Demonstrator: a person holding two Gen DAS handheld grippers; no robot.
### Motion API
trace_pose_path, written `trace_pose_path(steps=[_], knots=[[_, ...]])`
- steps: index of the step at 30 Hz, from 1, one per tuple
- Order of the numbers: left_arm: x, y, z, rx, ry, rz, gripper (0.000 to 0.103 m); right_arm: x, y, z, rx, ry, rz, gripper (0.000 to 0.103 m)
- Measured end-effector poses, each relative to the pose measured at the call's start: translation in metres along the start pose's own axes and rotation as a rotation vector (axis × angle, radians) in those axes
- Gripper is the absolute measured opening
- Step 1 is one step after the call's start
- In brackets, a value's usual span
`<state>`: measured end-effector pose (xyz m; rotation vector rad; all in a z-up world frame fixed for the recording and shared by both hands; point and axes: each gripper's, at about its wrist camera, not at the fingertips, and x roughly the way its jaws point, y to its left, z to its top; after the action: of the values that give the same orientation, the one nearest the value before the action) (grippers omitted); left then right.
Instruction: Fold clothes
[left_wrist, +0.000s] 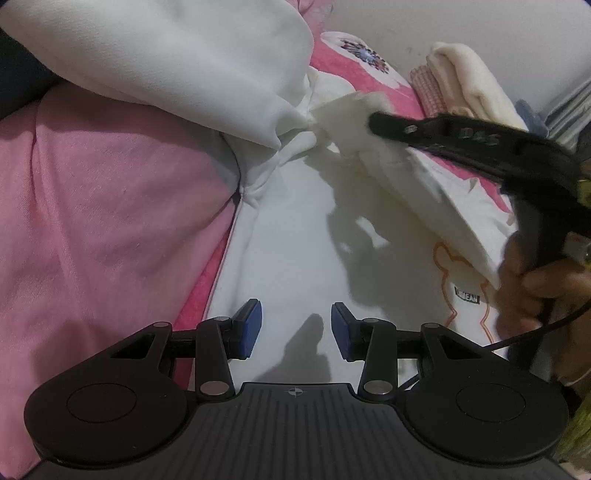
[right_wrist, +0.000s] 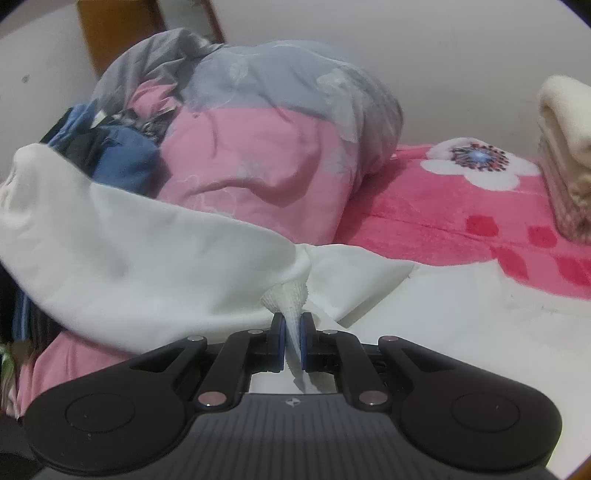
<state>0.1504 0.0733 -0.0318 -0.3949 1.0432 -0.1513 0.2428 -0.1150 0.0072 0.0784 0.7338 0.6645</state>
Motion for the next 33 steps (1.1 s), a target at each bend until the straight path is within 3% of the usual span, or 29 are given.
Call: trace_pose_path(steps=[1, 3, 4, 7, 11, 15, 20, 23, 29, 30, 32, 33], knots=[[0.000, -0.001, 0.001, 0.002, 0.000, 0.001, 0.041, 0.007, 0.005, -0.006, -0.008, 0.035, 0.011, 0.014], [0.001, -0.002, 0.001, 0.008, -0.001, 0.005, 0.041, 0.022, 0.014, -0.018, -0.025, 0.102, 0.046, 0.032], [0.002, -0.003, 0.001, 0.012, -0.005, 0.007, 0.041, 0.027, 0.016, -0.022, -0.035, 0.134, 0.092, 0.046], [0.002, -0.005, 0.000, 0.015, -0.019, 0.005, 0.041, 0.024, 0.009, -0.027, -0.026, 0.139, 0.200, 0.048], [0.002, -0.007, 0.003, -0.026, -0.034, -0.045, 0.041, -0.016, -0.031, -0.006, 0.053, 0.032, 0.268, 0.051], [0.010, -0.017, 0.017, -0.057, -0.066, -0.081, 0.042, -0.036, -0.074, 0.024, 0.031, -0.024, 0.147, 0.062], [0.027, -0.026, 0.035, -0.052, -0.137, -0.036, 0.043, 0.006, -0.091, 0.023, -0.252, 0.178, 0.062, 0.063], [0.039, -0.030, 0.040, -0.045, -0.157, 0.021, 0.042, 0.020, -0.090, 0.012, -0.337, 0.222, 0.058, 0.063], [0.057, -0.045, 0.040, 0.023, -0.180, 0.132, 0.040, 0.040, -0.083, 0.001, -0.392, 0.268, 0.032, 0.054], [0.057, -0.048, 0.038, 0.040, -0.189, 0.146, 0.039, 0.040, -0.082, 0.000, -0.398, 0.261, 0.034, 0.047], [0.058, -0.049, 0.036, 0.058, -0.206, 0.161, 0.032, 0.035, -0.078, -0.003, -0.410, 0.246, 0.031, 0.013], [0.058, -0.050, 0.035, 0.064, -0.217, 0.163, 0.030, 0.032, -0.076, -0.004, -0.420, 0.235, 0.023, 0.007]])
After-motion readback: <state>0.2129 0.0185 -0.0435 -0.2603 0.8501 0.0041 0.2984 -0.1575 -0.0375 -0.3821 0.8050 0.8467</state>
